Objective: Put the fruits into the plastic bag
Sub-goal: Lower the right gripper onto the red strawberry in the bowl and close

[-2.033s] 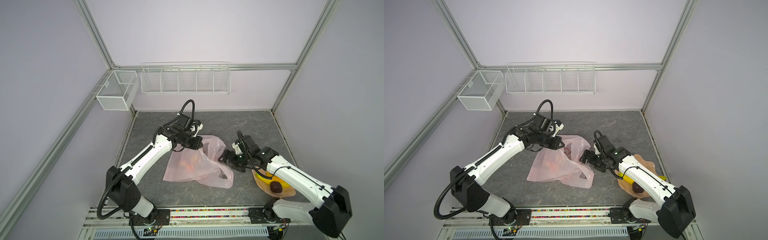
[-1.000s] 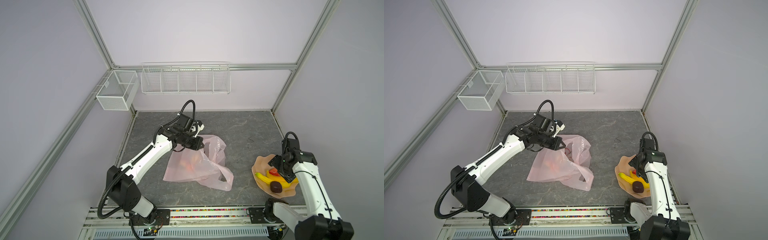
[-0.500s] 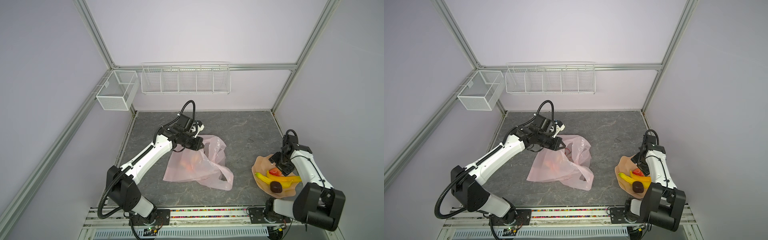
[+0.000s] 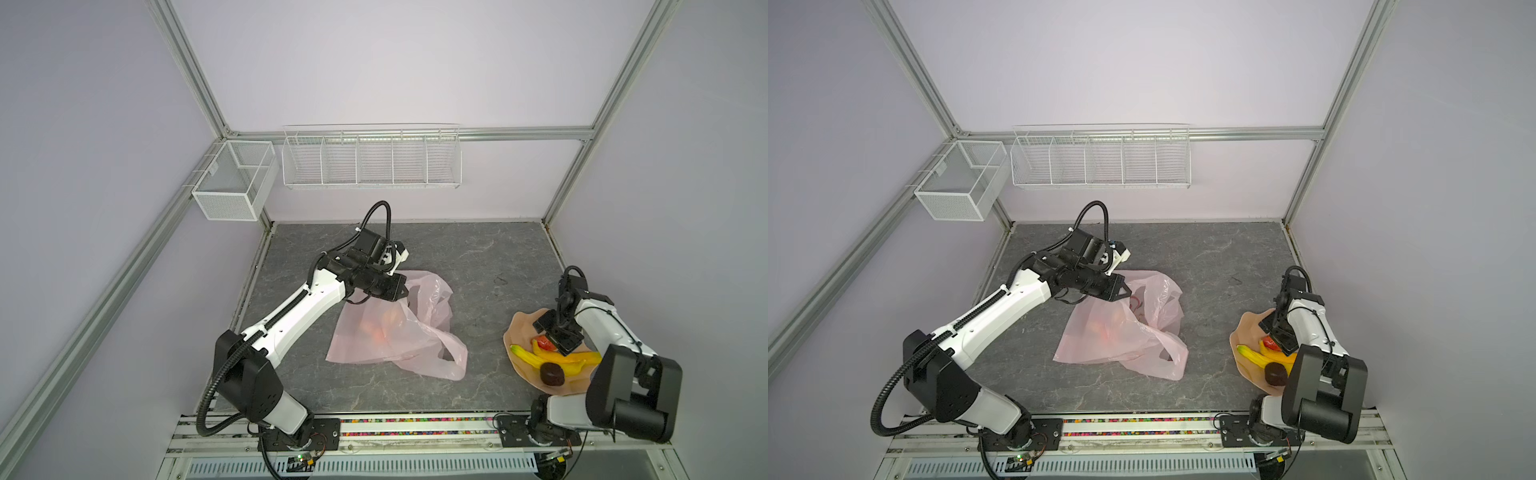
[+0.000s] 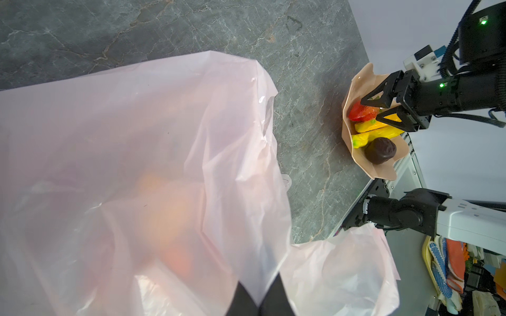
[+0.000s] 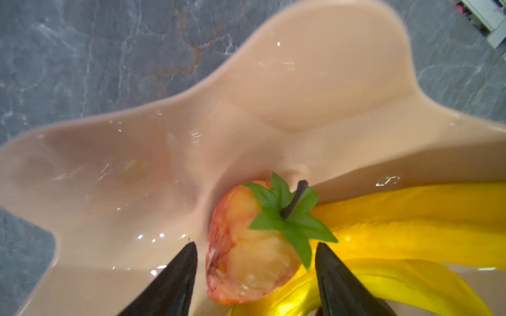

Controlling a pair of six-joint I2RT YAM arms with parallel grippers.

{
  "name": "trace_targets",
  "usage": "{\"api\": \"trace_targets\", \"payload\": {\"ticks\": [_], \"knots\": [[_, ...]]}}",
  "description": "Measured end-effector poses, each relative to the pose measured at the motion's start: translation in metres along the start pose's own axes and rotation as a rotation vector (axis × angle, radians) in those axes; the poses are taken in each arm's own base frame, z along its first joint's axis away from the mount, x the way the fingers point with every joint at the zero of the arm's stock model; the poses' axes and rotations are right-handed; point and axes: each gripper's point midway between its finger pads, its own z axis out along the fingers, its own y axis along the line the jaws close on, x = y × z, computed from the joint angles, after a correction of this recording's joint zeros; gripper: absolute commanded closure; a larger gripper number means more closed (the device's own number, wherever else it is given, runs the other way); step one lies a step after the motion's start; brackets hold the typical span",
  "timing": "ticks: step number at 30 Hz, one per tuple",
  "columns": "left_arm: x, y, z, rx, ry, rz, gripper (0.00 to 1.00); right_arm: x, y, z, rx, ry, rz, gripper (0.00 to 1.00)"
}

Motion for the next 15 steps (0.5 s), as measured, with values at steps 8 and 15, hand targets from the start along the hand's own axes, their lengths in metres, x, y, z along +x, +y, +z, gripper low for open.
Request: {"api": "trace_targets", "payload": {"ticks": [8,15], "knots": [[0.0000,0.0000,0.0000,0.000,0.000,0.000,1.00,0.0007,0.0000,0.0054,-0.001,-0.001,0.004,0.42],[0.0000,0.0001,0.0000,0.000,0.000,0.000,1.00,0.0008,0.0014,0.0045,-0.014,-0.005,0.007,0.55]]}}
